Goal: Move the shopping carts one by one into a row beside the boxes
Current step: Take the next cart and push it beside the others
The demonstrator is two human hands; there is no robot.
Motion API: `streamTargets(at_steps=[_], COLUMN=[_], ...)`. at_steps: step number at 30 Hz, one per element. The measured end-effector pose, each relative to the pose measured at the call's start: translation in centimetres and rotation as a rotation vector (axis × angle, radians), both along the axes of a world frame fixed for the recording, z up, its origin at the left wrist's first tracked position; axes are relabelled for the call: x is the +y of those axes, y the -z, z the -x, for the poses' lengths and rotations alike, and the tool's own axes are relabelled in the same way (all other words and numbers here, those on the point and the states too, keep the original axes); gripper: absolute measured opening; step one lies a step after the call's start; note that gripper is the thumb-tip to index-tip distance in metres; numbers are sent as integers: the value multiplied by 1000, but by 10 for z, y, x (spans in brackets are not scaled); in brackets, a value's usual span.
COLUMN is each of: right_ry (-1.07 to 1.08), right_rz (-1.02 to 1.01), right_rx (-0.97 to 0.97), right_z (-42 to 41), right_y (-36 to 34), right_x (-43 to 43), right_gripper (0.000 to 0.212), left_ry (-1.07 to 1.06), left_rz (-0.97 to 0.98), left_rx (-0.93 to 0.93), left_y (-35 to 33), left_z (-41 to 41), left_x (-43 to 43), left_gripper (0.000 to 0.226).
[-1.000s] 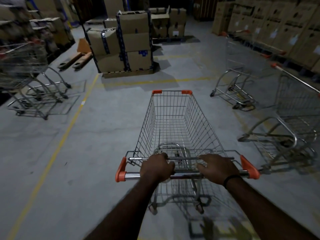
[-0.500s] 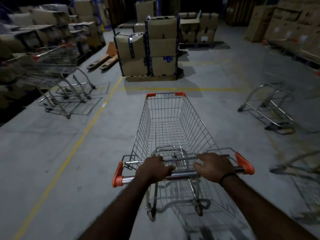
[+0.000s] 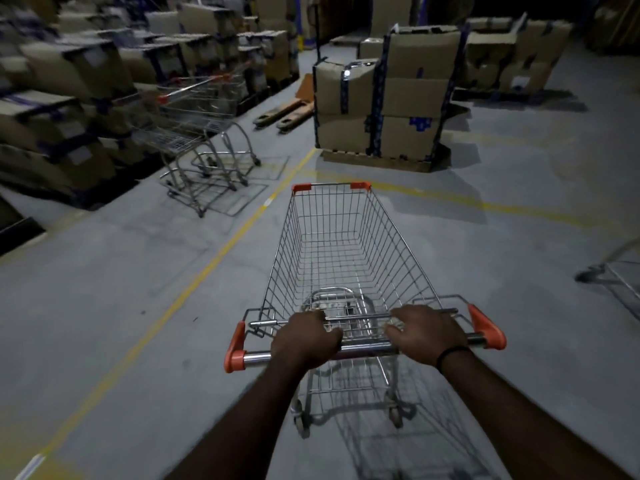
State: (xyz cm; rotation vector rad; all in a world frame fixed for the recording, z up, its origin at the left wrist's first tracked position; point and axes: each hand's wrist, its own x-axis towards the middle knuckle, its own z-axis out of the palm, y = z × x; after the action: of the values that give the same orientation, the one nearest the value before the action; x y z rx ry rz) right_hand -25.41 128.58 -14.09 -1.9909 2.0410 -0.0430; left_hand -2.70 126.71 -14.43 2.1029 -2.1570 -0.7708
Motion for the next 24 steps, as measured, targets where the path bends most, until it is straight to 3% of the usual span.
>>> streamTargets(at_steps=[8,14,24], right_ry=[-103,-144,-230], right_rz=[26,23,32], right_rx=[28,22,14], right_z=[-15,-43,-93], right_y=[3,1,3], right_x=[-140,-249,-412], right_gripper=[55,78,67], left_ry=[-120,-181,-291], left_rz=[35,23,55], left_rx=[18,45,36], left_y=[6,6,11], left_z=[-17,-44,-92], left_x=[-115,-209,-350], left_gripper=[55,61,60])
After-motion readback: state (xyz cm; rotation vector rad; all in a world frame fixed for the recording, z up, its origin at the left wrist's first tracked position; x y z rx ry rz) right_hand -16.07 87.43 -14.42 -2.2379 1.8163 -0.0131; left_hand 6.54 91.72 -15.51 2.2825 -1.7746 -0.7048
